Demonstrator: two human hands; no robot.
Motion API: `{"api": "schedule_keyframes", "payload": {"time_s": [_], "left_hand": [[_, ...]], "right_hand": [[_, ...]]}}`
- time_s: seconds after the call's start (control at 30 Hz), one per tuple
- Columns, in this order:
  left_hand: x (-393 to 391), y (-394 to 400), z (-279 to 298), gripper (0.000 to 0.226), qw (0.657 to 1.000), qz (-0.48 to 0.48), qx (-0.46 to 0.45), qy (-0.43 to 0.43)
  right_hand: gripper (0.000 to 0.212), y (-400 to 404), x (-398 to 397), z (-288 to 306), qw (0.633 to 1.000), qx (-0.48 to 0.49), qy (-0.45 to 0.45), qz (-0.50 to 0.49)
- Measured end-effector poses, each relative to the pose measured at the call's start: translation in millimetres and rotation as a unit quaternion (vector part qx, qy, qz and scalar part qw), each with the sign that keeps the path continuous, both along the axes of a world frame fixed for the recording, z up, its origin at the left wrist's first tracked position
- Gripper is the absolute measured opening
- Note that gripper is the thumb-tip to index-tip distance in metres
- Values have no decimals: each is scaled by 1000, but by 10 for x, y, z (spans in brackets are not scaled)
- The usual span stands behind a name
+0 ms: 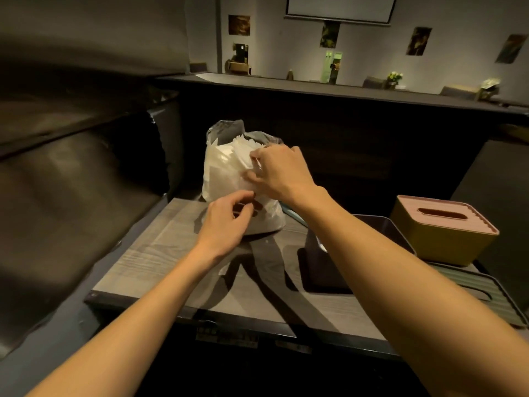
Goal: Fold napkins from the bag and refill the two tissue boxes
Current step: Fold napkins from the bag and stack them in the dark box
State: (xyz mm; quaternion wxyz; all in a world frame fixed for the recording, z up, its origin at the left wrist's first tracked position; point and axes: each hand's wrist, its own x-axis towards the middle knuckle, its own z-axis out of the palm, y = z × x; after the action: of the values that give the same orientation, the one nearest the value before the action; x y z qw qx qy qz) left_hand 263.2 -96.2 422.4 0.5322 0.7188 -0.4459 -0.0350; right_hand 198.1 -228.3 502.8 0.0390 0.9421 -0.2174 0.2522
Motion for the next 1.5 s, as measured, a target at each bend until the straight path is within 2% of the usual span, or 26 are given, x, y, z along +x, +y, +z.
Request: {"api": "schedule_keyframes", "payload": {"time_s": [0.1, 0.27, 0.57, 0.7, 0.9, 1.0, 1.07, 1.13, 1.27, 1.37, 1.4, 1.5], "left_hand": [[37, 34, -51, 27, 1000, -1, -14, 15], [-14, 67, -124, 25, 999, -20, -10, 33], [-65, 127, -217, 23, 997, -26, -13, 72], [-78, 148, -267, 25, 996, -31, -7, 84], [-101, 173, -372, 28, 996, -24, 10, 87], [-112, 172, -445, 25, 994, -30, 16, 100], [-124, 167, -493, 21, 992, -46, 18, 119], [-145, 170, -519, 18, 989, -57, 25, 135], [-161, 175, -575, 18, 988, -58, 41, 137], [-168, 175, -577, 17, 986, -60, 42, 149], [-171, 174, -576, 18, 985, -63, 45, 151], [-162, 178, -593, 18, 985, -71, 52, 151]], "right_hand": [[25, -37, -11, -47, 998, -14, -54, -12], [34, -18, -13, -89, 996, -61, -54, -29], [40, -56, 2, -92, 994, -38, -94, -41], [36, -85, 4, -55, 991, -18, -129, -34], [31, -55, -28, 82, 980, -75, -179, -50], [24, -42, -9, 34, 993, -66, -99, 9], [34, -15, 16, -23, 998, -29, -45, 44], [35, -6, 34, -26, 997, 4, -53, 59], [32, -43, 64, 37, 997, 11, -70, 30], [44, 0, 85, 19, 999, 1, -19, 27], [41, 2, 93, 7, 1000, -1, -14, 20], [38, -54, 94, -4, 999, 11, -46, 3]]}}
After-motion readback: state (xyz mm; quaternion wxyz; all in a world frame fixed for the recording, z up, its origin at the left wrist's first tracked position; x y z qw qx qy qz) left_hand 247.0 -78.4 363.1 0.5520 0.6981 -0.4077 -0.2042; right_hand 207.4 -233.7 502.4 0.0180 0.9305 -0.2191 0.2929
